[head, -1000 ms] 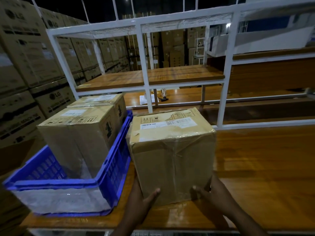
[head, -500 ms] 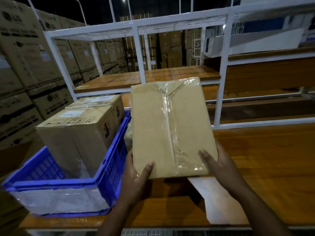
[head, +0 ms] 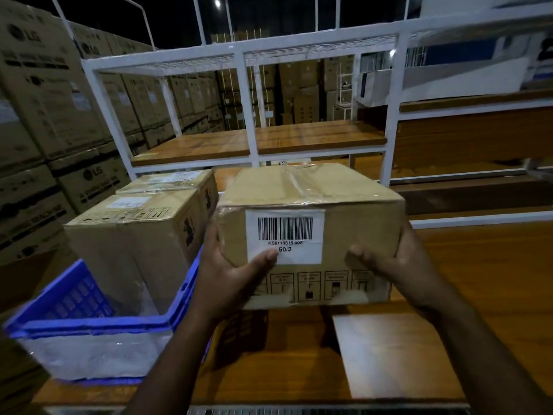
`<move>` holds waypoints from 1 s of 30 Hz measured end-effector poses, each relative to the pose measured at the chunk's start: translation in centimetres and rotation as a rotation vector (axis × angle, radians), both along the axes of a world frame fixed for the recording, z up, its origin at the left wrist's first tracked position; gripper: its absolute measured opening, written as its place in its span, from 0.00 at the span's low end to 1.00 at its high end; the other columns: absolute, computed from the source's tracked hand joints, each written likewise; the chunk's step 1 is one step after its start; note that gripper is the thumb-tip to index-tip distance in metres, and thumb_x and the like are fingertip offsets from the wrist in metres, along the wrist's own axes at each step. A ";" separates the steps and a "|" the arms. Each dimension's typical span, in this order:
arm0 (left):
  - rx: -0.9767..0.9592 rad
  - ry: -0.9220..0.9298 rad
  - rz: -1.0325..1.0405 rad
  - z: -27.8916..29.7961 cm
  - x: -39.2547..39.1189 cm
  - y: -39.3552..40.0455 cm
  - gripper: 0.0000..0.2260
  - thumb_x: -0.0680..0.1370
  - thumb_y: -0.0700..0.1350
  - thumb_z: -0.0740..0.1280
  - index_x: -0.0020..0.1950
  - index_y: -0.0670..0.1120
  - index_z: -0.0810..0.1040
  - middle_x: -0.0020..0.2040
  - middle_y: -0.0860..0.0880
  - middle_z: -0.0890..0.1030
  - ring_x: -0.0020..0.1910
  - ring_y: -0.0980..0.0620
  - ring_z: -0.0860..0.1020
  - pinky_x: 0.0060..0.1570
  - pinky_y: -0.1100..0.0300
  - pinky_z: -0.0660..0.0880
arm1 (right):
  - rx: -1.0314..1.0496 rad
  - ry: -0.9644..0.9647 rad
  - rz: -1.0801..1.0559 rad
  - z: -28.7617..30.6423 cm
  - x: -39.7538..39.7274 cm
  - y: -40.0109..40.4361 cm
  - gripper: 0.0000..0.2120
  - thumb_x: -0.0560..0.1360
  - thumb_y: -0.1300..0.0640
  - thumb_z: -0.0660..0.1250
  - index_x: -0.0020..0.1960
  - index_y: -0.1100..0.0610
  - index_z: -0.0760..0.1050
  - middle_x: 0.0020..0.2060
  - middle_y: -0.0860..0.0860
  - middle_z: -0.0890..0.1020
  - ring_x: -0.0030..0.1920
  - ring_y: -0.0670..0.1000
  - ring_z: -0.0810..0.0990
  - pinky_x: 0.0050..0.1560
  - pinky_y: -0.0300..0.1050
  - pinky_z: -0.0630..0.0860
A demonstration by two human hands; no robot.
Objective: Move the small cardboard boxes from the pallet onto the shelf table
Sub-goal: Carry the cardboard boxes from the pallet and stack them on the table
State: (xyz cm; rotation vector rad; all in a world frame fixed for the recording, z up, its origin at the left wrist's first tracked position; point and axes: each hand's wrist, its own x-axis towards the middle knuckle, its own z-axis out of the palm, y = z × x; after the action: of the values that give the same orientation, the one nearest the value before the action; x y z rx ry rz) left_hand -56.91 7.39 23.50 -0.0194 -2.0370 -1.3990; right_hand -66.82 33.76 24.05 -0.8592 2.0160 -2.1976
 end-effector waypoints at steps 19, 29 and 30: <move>-0.002 0.045 0.145 0.5 0.4 1.0 0.37 0.69 0.57 0.80 0.73 0.51 0.68 0.63 0.61 0.77 0.59 0.72 0.76 0.53 0.78 0.72 | -0.029 0.078 -0.046 0.3 -0.3 -1.3 0.34 0.68 0.48 0.76 0.70 0.38 0.64 0.60 0.41 0.78 0.60 0.43 0.79 0.49 0.43 0.82; 0.046 0.024 0.032 0.2 -0.1 0.8 0.36 0.71 0.63 0.70 0.75 0.49 0.66 0.63 0.51 0.80 0.59 0.54 0.82 0.49 0.60 0.82 | -0.049 -0.090 -0.048 0.6 -0.5 -1.0 0.32 0.73 0.32 0.62 0.74 0.37 0.61 0.62 0.43 0.77 0.60 0.48 0.79 0.45 0.45 0.83; 0.055 0.022 0.013 0.2 -0.2 0.9 0.35 0.73 0.63 0.69 0.75 0.50 0.66 0.63 0.51 0.80 0.59 0.53 0.82 0.50 0.56 0.83 | -0.058 -0.124 -0.061 0.5 -0.7 -0.8 0.34 0.72 0.28 0.60 0.75 0.36 0.60 0.64 0.46 0.76 0.61 0.50 0.78 0.48 0.51 0.83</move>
State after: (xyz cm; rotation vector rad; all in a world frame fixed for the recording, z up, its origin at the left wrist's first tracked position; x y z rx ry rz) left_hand -57.15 8.28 23.67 0.0019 -1.9764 -1.4404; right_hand -67.47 32.93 24.59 -0.6560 1.9562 -2.2898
